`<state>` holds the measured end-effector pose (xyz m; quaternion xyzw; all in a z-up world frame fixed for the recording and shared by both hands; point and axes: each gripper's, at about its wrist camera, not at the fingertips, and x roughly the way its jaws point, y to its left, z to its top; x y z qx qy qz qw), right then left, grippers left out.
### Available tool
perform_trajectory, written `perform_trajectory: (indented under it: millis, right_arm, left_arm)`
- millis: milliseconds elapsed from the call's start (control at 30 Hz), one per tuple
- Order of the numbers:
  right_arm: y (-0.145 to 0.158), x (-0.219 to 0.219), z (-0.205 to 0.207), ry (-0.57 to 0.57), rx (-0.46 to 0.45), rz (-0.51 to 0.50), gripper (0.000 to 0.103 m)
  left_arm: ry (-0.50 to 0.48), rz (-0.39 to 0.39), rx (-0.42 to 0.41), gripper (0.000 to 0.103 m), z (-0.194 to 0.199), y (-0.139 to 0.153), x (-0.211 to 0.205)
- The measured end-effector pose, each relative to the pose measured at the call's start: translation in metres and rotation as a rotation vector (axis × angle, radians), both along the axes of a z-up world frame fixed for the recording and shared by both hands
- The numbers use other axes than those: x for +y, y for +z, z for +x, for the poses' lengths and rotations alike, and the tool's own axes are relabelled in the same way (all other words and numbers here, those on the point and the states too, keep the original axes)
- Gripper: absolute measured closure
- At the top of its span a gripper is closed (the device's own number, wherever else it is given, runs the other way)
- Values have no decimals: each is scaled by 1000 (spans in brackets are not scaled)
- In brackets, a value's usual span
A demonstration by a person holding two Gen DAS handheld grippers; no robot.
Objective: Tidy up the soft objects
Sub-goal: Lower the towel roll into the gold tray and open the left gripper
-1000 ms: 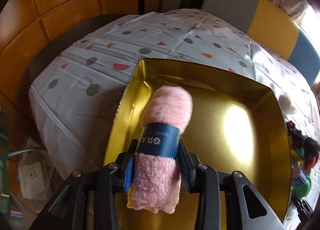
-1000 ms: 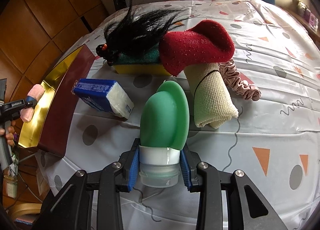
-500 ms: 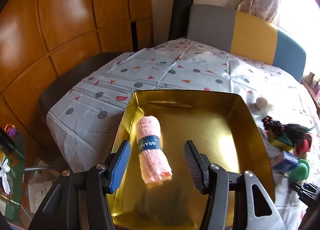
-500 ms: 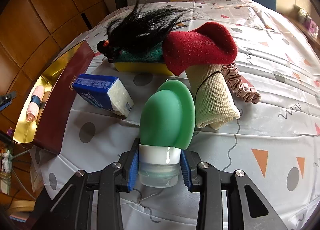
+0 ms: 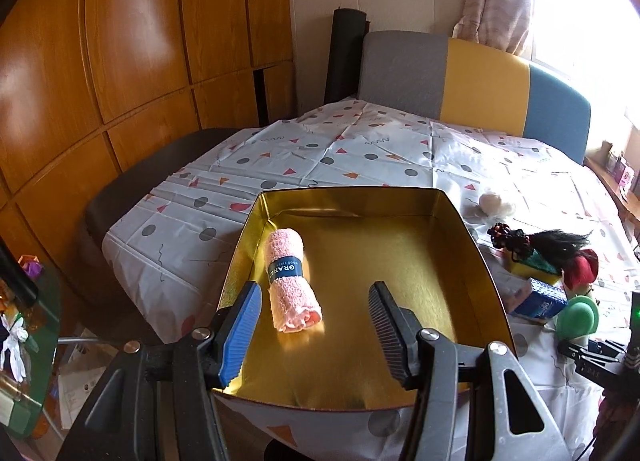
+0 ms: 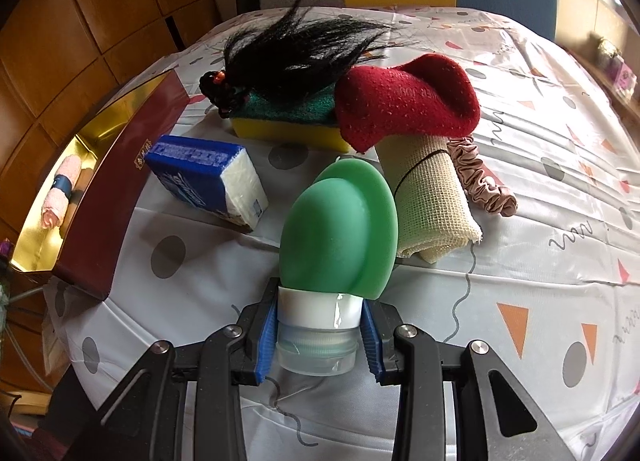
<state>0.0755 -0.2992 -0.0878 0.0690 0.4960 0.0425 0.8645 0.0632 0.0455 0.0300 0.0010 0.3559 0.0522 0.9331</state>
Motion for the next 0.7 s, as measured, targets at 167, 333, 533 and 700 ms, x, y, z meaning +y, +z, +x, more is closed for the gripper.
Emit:
perform_trajectory:
  millis: [167, 333, 533, 700]
  right_arm:
    - [1, 4, -3, 0, -5, -20, 66]
    - [1, 8, -4, -16, -2, -38, 66]
    - [1, 14, -6, -43, 8, -47, 66]
    - [1, 14, -7, -60, 10, -50, 66]
  left_arm:
    - [5, 31, -23, 46, -10, 3, -1]
    - [15, 42, -42, 46, -16, 7, 5]
    - [34, 35, -46, 46, -19, 7, 17]
    - [45, 31, -48, 46, -24, 6, 25]
